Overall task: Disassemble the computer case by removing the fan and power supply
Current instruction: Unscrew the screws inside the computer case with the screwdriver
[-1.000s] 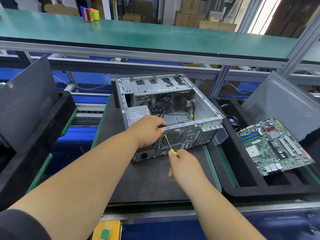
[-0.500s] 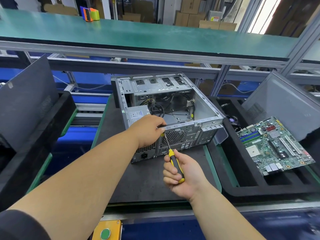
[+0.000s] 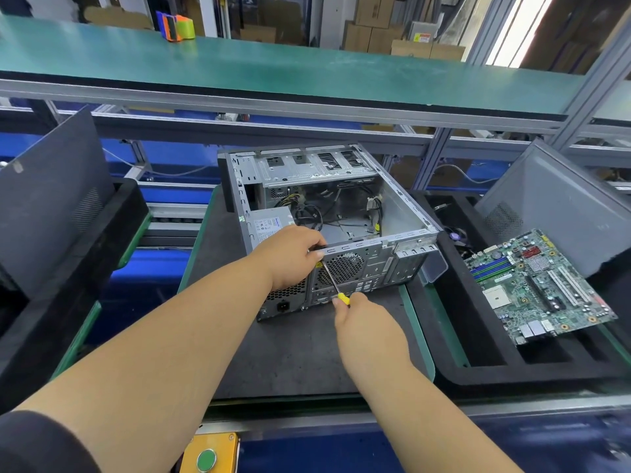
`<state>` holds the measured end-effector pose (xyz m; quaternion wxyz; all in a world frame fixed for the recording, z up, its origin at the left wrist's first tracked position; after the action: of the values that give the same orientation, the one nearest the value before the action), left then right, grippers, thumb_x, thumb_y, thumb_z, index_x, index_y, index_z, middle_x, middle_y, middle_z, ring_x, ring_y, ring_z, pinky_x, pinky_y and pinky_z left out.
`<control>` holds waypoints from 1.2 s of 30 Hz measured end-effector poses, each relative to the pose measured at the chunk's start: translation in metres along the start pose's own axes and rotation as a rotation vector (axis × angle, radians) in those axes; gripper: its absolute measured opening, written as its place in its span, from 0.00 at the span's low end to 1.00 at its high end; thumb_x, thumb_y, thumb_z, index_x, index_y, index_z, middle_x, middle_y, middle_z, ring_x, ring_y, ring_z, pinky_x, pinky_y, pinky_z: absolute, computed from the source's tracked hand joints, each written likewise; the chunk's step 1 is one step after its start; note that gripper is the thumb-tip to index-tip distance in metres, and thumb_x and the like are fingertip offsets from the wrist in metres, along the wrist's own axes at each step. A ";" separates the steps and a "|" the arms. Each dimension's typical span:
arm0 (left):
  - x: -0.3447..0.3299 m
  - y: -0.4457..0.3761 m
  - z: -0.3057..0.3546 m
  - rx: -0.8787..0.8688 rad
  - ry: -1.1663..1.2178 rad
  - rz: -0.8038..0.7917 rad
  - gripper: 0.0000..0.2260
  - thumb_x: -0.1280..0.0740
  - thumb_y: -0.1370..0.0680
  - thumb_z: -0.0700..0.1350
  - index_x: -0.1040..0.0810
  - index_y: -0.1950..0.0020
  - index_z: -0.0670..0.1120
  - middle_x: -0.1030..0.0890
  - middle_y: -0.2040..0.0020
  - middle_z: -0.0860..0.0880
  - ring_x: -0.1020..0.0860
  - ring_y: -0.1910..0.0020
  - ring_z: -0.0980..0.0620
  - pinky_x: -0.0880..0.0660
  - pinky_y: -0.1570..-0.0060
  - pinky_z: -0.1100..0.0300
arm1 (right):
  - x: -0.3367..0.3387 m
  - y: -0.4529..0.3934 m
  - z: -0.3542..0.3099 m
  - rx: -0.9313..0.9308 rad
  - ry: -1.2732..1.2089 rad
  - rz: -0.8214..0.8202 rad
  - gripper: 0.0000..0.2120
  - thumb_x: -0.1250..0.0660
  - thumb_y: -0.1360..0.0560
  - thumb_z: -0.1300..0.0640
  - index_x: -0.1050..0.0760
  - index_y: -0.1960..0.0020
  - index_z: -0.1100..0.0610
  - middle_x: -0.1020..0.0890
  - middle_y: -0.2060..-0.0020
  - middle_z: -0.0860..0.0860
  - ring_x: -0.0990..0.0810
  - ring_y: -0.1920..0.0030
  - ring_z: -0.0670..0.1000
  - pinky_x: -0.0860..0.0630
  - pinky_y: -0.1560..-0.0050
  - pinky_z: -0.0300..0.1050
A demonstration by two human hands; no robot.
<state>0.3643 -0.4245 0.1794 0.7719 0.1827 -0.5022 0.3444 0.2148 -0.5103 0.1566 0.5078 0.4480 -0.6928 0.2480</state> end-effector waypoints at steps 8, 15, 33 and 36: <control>-0.001 -0.001 -0.001 -0.007 0.002 0.001 0.10 0.40 0.18 0.48 0.24 0.39 0.50 0.27 0.49 0.54 0.32 0.47 0.54 0.34 0.46 0.58 | -0.025 -0.003 0.011 -0.249 -0.957 -0.385 0.17 0.42 0.17 0.49 0.29 0.60 0.57 0.26 0.76 0.51 0.32 0.79 0.48 0.36 0.74 0.39; -0.001 -0.001 -0.002 -0.004 -0.001 0.004 0.11 0.40 0.18 0.49 0.24 0.37 0.50 0.26 0.47 0.53 0.32 0.46 0.54 0.34 0.47 0.58 | -0.038 0.015 -0.002 -0.435 -1.867 -0.878 0.21 0.40 0.20 0.47 0.24 0.60 0.63 0.32 0.74 0.51 0.39 0.81 0.45 0.40 0.80 0.37; -0.001 -0.001 -0.001 -0.018 0.004 0.020 0.09 0.39 0.18 0.48 0.23 0.41 0.50 0.29 0.51 0.56 0.33 0.48 0.55 0.33 0.47 0.57 | -0.013 -0.001 0.011 -0.107 -0.484 -0.166 0.20 0.47 0.16 0.45 0.30 0.57 0.59 0.26 0.69 0.52 0.28 0.67 0.53 0.33 0.64 0.46; -0.002 -0.001 -0.001 -0.015 0.002 0.015 0.10 0.39 0.18 0.48 0.23 0.40 0.49 0.28 0.50 0.55 0.32 0.46 0.54 0.33 0.45 0.57 | -0.004 -0.001 0.006 -0.027 -0.150 -0.061 0.17 0.49 0.16 0.44 0.35 0.55 0.55 0.26 0.66 0.49 0.28 0.63 0.54 0.36 0.66 0.46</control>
<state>0.3654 -0.4249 0.1770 0.7712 0.1727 -0.5053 0.3465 0.2128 -0.5142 0.1510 0.4677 0.4794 -0.7181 0.1889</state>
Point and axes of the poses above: each hand's wrist, its own y-axis away from the middle knuckle, its own x-axis out of the back of the hand, z = x × y, the point moved 6 cm from there along -y, towards the middle knuckle
